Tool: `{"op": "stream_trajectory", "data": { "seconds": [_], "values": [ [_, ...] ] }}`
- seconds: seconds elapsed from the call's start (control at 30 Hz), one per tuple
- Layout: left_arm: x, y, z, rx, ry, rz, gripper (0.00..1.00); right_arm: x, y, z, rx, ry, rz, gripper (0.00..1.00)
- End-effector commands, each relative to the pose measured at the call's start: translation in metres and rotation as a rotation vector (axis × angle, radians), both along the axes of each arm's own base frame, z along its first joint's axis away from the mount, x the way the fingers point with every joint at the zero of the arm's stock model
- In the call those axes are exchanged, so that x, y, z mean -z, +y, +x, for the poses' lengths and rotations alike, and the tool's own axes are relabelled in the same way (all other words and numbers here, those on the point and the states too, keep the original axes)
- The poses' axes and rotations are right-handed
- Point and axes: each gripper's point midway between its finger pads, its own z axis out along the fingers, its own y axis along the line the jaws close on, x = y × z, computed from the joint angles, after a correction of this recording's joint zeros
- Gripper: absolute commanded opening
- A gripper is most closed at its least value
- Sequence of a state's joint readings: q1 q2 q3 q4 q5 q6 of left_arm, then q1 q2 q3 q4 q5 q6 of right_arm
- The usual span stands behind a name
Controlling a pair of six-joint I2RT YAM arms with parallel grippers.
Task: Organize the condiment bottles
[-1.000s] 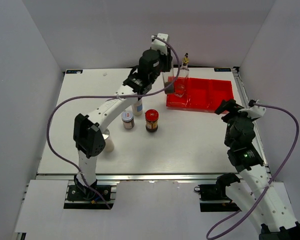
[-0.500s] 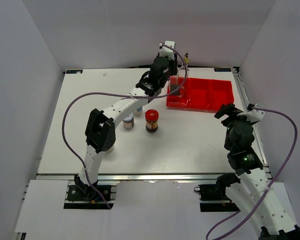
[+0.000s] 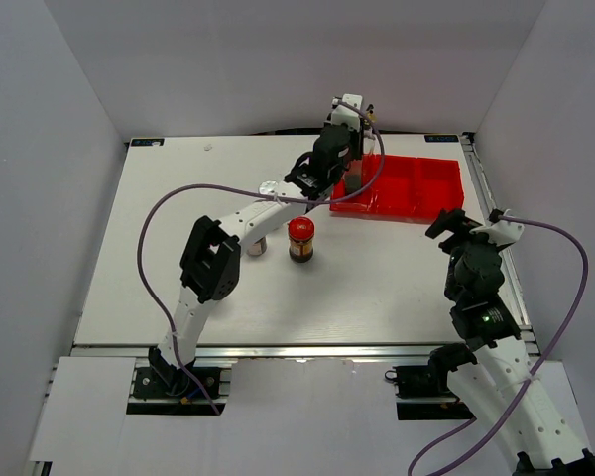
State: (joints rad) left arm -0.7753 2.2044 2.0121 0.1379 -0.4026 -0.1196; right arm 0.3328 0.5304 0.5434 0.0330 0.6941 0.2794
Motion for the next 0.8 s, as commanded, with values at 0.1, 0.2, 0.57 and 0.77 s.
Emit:
{"op": "stream_trajectory", "data": {
  "seconds": [0.1,0.2,0.57,0.77],
  "values": [
    [-0.06,-0.003,-0.002,-0.041,-0.154,-0.141,0.0,-0.012,-0.007,-0.001,0.035,-0.056,0.009,0.89],
    [-0.05,-0.006,-0.001,-0.047,-0.144,-0.13,0.0,-0.012,-0.007,-0.001,0.036,-0.059,0.009,0.89],
    [-0.023,-0.013,-0.006,-0.053,-0.135,-0.038,0.27,-0.008,-0.005,0.002,0.029,-0.045,0.002,0.9],
    [-0.019,-0.013,-0.01,-0.052,-0.123,-0.011,0.87,-0.007,-0.002,0.004,0.012,-0.033,-0.003,0.89]
  ]
}}
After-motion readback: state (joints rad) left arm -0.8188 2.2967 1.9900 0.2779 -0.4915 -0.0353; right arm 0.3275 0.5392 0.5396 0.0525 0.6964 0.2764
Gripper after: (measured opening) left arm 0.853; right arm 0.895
